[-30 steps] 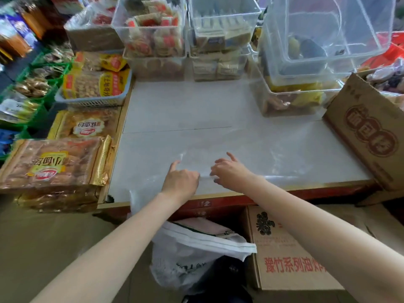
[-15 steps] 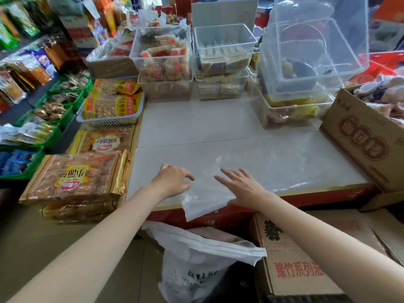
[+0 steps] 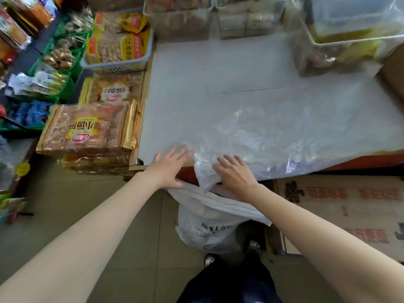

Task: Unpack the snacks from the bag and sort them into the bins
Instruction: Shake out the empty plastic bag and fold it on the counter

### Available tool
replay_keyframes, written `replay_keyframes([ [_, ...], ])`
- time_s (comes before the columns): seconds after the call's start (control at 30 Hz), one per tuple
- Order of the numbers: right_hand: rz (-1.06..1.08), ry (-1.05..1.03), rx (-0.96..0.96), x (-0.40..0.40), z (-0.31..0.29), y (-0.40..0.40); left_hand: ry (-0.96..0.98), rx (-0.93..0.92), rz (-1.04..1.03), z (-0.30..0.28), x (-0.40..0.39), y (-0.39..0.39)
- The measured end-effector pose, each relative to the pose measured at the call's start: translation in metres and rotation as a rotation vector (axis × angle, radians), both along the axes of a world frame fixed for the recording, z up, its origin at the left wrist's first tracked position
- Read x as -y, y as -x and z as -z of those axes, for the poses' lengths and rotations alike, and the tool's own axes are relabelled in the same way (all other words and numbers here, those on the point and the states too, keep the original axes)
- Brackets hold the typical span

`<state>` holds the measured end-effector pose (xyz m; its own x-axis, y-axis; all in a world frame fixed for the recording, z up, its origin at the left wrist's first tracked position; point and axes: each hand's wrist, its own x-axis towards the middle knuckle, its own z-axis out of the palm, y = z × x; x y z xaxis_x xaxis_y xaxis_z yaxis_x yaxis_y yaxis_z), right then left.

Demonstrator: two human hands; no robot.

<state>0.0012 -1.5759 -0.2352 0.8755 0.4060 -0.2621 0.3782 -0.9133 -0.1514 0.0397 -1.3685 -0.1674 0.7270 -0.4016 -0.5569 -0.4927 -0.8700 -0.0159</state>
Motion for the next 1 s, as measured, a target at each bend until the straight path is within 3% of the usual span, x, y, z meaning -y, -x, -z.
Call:
replay_keyframes([
  [0.13, 0.072, -0.292, -0.143, 0.016, -0.057, -0.027, 0.131, 0.099, -0.03, -0.014, 0.007, -0.022],
  [0.27, 0.15, -0.392, -0.106, 0.044, -0.111, -0.036, 0.223, 0.214, -0.063, -0.033, 0.02, -0.043],
  [0.4, 0.231, -0.256, -0.065, 0.082, -0.137, -0.028, 0.396, 0.433, -0.148, -0.042, 0.031, -0.044],
  [0.57, 0.34, -0.036, -0.138, 0.117, -0.122, -0.035, 0.518, 0.541, -0.208, -0.069, 0.036, -0.061],
  [0.7, 0.368, -0.011, 0.05, 0.099, -0.136, -0.073, 0.515, 0.639, -0.305, -0.098, 0.024, -0.076],
  [0.83, 0.301, -0.075, 0.264, 0.054, -0.164, -0.129, 0.54, 0.756, -0.584, -0.129, -0.014, -0.072],
  [1.0, 0.337, -0.3, 0.386, 0.015, -0.205, -0.159, 0.842, 0.773, -0.758, -0.157, -0.046, -0.056],
])
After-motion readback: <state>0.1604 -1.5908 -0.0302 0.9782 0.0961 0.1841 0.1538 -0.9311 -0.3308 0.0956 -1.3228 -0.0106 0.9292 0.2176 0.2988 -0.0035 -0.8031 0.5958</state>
